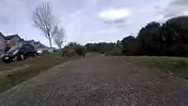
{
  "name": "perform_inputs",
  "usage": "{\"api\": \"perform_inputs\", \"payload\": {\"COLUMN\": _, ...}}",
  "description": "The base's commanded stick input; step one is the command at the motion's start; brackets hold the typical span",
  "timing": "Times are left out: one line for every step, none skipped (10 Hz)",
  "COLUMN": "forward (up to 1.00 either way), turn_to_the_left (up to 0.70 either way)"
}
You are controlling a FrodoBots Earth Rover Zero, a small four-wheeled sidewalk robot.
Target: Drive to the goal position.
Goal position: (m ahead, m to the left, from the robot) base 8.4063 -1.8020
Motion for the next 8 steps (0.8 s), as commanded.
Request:
{"api": "perform_inputs", "payload": {"forward": 0.09, "turn_to_the_left": 0.00}}
{"api": "perform_inputs", "payload": {"forward": 0.09, "turn_to_the_left": 0.00}}
{"api": "perform_inputs", "payload": {"forward": 0.09, "turn_to_the_left": 0.00}}
{"api": "perform_inputs", "payload": {"forward": 0.09, "turn_to_the_left": 0.00}}
{"api": "perform_inputs", "payload": {"forward": 0.09, "turn_to_the_left": 0.00}}
{"api": "perform_inputs", "payload": {"forward": 0.09, "turn_to_the_left": 0.00}}
{"api": "perform_inputs", "payload": {"forward": 0.09, "turn_to_the_left": 0.00}}
{"api": "perform_inputs", "payload": {"forward": 0.09, "turn_to_the_left": 0.00}}
